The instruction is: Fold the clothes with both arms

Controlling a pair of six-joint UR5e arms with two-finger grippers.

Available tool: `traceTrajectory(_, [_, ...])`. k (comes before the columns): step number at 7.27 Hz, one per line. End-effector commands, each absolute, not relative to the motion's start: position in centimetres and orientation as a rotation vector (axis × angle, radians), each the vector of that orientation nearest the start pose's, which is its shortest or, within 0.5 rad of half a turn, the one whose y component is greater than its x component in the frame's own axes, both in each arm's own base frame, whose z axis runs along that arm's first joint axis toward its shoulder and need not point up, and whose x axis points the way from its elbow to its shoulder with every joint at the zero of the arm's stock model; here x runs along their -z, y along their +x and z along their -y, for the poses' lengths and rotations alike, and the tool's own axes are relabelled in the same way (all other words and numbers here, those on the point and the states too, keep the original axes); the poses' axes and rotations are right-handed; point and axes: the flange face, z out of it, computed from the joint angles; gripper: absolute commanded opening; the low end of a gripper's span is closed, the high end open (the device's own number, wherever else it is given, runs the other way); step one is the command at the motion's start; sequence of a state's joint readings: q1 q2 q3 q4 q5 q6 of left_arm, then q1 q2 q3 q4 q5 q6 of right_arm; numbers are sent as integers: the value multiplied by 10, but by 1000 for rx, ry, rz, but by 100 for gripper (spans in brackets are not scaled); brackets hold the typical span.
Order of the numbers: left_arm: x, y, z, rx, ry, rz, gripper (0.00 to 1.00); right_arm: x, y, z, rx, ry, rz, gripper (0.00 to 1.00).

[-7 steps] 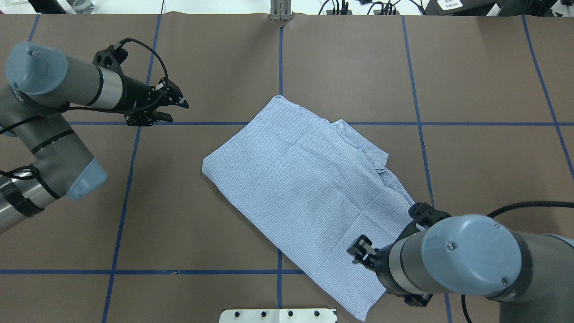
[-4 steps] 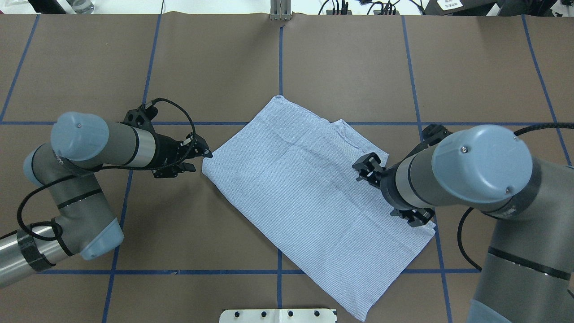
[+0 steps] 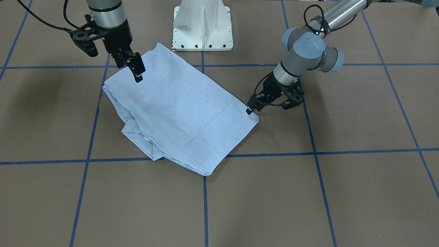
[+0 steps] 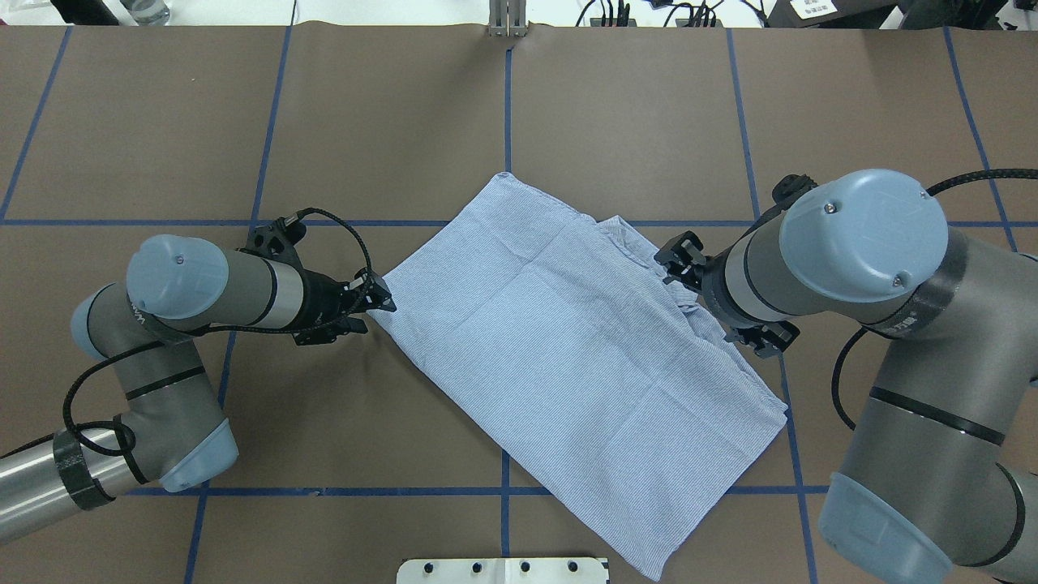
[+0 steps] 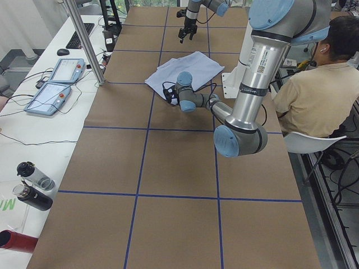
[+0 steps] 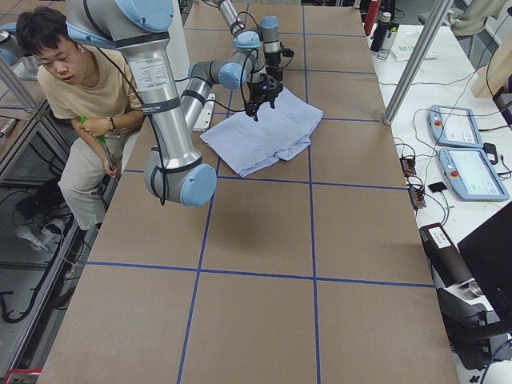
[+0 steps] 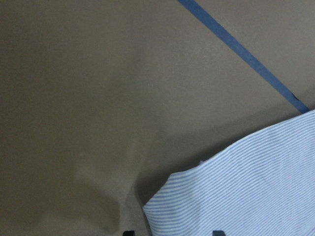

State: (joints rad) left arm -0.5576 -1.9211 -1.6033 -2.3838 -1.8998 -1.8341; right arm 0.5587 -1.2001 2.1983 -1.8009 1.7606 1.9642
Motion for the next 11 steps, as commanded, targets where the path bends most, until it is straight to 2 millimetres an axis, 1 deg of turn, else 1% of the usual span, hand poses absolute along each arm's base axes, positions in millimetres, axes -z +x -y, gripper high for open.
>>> traceTrajectory(1, [-357,487,422,522,-111,-1227,46,-234,-369,366,-829,-120,793,100])
traceTrajectory(3, [-362,490,425,526,-111,-1215,46,-234,-369,367,-832,-118,792,100])
traceTrajectory(4, [-362,495,429,532,-102,-1211,46,-234,-369,367,-832,-118,792,100])
traceTrajectory(5, [-361,497,430,535,-102,-1212,36,-234,-368,367,-831,-118,794,100])
traceTrajectory(6, [-362,497,430,532,-100,-1209,0,-235,-369,367,-832,-118,790,100])
traceTrajectory(7, [-362,495,432,539,-85,-1210,0,-235,-369,367,-832,-118,790,100])
traceTrajectory(8, [-363,488,441,536,-54,-1208,0,-236,-369,367,-832,-119,789,100])
traceTrajectory(9, [-359,467,473,490,46,-1209,0,-237,-369,367,-833,-119,787,100])
traceTrajectory(10, [-350,464,522,498,108,-1193,0,-237,-368,367,-833,-121,787,100])
traceTrajectory(11, [-341,473,572,543,129,-1172,0,-236,-368,367,-834,-119,789,100])
